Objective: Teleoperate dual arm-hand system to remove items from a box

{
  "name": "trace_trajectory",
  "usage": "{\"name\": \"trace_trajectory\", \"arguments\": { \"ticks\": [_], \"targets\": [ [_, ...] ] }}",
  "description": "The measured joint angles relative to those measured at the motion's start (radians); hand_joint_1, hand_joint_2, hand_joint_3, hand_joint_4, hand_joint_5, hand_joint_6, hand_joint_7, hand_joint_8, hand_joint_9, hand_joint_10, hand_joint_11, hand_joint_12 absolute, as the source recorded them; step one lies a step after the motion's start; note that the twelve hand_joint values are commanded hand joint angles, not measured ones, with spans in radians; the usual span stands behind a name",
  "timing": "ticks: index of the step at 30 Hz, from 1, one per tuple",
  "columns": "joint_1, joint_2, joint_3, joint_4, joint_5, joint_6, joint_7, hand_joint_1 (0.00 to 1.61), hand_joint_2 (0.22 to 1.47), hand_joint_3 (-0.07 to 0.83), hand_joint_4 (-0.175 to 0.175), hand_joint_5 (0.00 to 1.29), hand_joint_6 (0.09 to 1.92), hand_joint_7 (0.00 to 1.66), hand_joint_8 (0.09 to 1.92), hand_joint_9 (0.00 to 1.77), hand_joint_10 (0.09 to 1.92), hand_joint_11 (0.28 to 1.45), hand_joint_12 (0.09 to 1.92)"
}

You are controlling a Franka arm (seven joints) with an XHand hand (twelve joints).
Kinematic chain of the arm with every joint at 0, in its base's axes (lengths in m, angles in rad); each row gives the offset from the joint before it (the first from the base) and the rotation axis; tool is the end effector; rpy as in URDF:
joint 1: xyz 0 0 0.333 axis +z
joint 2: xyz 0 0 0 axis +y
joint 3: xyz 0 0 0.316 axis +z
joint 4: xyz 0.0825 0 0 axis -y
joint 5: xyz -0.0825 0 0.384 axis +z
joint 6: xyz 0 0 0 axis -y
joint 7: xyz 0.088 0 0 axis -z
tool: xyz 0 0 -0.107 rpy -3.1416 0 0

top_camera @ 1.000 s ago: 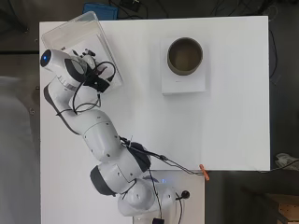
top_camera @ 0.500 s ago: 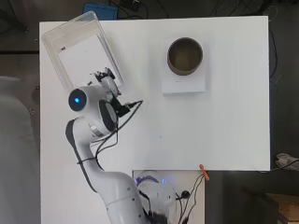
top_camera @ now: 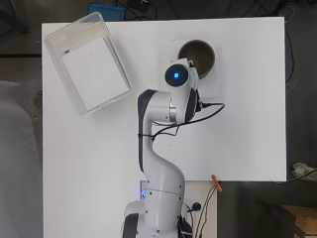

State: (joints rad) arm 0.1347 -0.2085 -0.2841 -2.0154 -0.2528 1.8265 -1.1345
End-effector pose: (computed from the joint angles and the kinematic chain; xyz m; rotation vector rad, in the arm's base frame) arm 0.4906 -0.1037 0.5413 2.5762 1.4978 -0.1507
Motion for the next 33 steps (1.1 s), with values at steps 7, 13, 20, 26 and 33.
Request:
{"name": "trace_trajectory", "arguments": {
  "ticks": [7, 13, 20, 26, 33],
  "targets": [
    [-0.067, 0.314, -0.056, 0.328, 0.0, -0.061, 0.014, 0.97, 1.17, 0.0, 0.175, 0.87, 1.15, 1.14, 1.92, 1.41, 1.92, 1.07, 1.9],
    [-0.125, 0.493, -0.078, 0.583, 0.032, -0.099, -0.015, 0.98, 1.21, 0.0, 0.109, 0.81, 1.25, 1.07, 1.88, 1.34, 1.92, 1.01, 1.86],
    [-0.151, 0.495, -0.072, 0.411, 0.053, -0.042, -0.084, 1.04, 1.27, 0.003, -0.022, 0.7, 1.39, 0.76, 1.79, 1.01, 1.9, 0.75, 1.77],
    [-0.148, 0.476, -0.024, 0.353, 0.016, -0.043, -0.144, 1.32, 1.24, -0.001, -0.157, 0.57, 1.32, 0.71, 1.44, 0.89, 1.44, 0.56, 1.15],
    [-0.153, 0.429, 0.033, 0.199, -0.011, 0.196, -0.231, 0.27, 0.84, -0.002, -0.011, 0.09, 0.26, 0.13, 0.27, 0.23, 0.3, 0.42, 0.2]
  ]
}}
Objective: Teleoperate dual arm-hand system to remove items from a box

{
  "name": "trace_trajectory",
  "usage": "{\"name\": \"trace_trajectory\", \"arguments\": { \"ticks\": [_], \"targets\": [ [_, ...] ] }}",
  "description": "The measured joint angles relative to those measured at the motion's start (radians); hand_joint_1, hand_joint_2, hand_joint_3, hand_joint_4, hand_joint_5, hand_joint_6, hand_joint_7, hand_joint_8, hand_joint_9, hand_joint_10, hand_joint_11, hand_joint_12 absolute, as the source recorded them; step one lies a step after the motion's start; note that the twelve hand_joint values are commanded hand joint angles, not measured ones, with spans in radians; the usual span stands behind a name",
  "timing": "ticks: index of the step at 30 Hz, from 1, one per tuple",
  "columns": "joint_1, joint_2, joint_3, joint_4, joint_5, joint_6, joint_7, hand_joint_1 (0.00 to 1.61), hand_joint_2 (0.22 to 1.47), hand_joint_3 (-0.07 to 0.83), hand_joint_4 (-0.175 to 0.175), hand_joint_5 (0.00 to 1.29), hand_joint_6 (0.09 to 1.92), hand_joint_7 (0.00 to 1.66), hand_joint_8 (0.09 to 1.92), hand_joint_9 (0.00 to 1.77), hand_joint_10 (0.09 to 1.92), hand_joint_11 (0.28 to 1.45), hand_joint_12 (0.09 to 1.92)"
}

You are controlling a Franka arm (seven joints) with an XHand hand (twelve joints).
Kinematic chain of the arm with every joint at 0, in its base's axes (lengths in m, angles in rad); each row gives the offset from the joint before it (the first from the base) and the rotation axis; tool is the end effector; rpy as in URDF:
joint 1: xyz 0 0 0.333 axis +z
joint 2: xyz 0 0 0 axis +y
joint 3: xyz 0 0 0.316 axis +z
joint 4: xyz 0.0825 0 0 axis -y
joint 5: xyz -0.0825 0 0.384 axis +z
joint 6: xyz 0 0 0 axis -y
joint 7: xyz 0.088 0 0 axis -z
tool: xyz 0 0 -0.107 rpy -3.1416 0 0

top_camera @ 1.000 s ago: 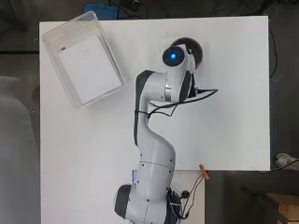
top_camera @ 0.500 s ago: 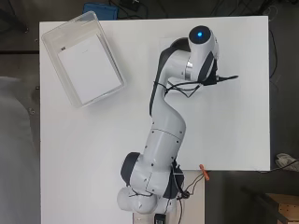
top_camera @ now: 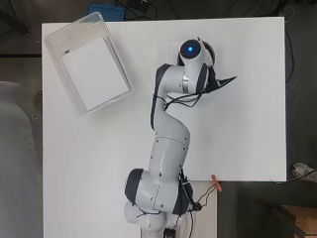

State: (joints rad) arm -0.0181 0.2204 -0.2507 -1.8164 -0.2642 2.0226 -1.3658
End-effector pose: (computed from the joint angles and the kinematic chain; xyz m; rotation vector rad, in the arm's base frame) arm 0.5926 -0.1702 0.4228 2.4034 1.6794 -0.3236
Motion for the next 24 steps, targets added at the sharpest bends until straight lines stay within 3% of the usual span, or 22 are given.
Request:
{"name": "trace_trajectory", "arguments": {
  "ticks": [2, 4, 7, 9, 12, 15, 18, 22, 24],
  "targets": [
    [-0.001, 0.024, 0.009, 0.005, 0.003, -0.016, 0.009, 0.06, 0.74, -0.003, 0.017, 0.02, 0.09, 0.03, 0.09, 0.14, 0.1, 0.41, 0.09],
    [0.001, 0.033, 0.016, 0.056, -0.015, -0.095, 0.034, 0.01, 0.71, -0.006, 0.033, 0.0, 0.09, 0.01, 0.09, 0.12, 0.09, 0.4, 0.09],
    [0.007, 0.039, 0.036, 0.141, -0.043, -0.218, 0.089, 0.0, 0.72, 0.0, 0.046, 0.0, 0.09, 0.0, 0.09, 0.13, 0.09, 0.39, 0.09],
    [0.009, 0.027, 0.048, 0.145, -0.048, -0.229, 0.116, 0.0, 0.77, 0.005, 0.053, 0.07, 0.09, 0.23, 0.09, 0.42, 0.09, 0.52, 0.09],
    [0.005, -0.031, 0.057, 0.094, 0.013, -0.166, 0.107, 0.0, 0.8, 0.001, 0.039, 0.17, 0.09, 0.41, 0.09, 0.53, 0.09, 0.56, 0.09],
    [0.008, -0.133, 0.088, 0.059, 0.122, -0.14, 0.106, 0.0, 0.77, -0.009, 0.044, 0.21, 0.09, 0.37, 0.09, 0.47, 0.09, 0.53, 0.09],
    [0.013, -0.194, 0.123, 0.043, 0.105, -0.163, 0.125, 0.0, 0.75, -0.014, 0.032, 0.16, 0.09, 0.37, 0.09, 0.49, 0.09, 0.55, 0.09],
    [0.027, -0.31, 0.221, 0.021, 0.052, -0.279, 0.234, 0.0, 0.74, -0.006, 0.066, 0.28, 0.09, 0.44, 0.09, 0.56, 0.09, 0.59, 0.09],
    [0.032, -0.356, 0.265, 0.02, 0.033, -0.327, 0.298, 0.0, 0.74, 0.002, 0.059, 0.21, 0.09, 0.38, 0.09, 0.51, 0.09, 0.58, 0.09]
  ]
}}
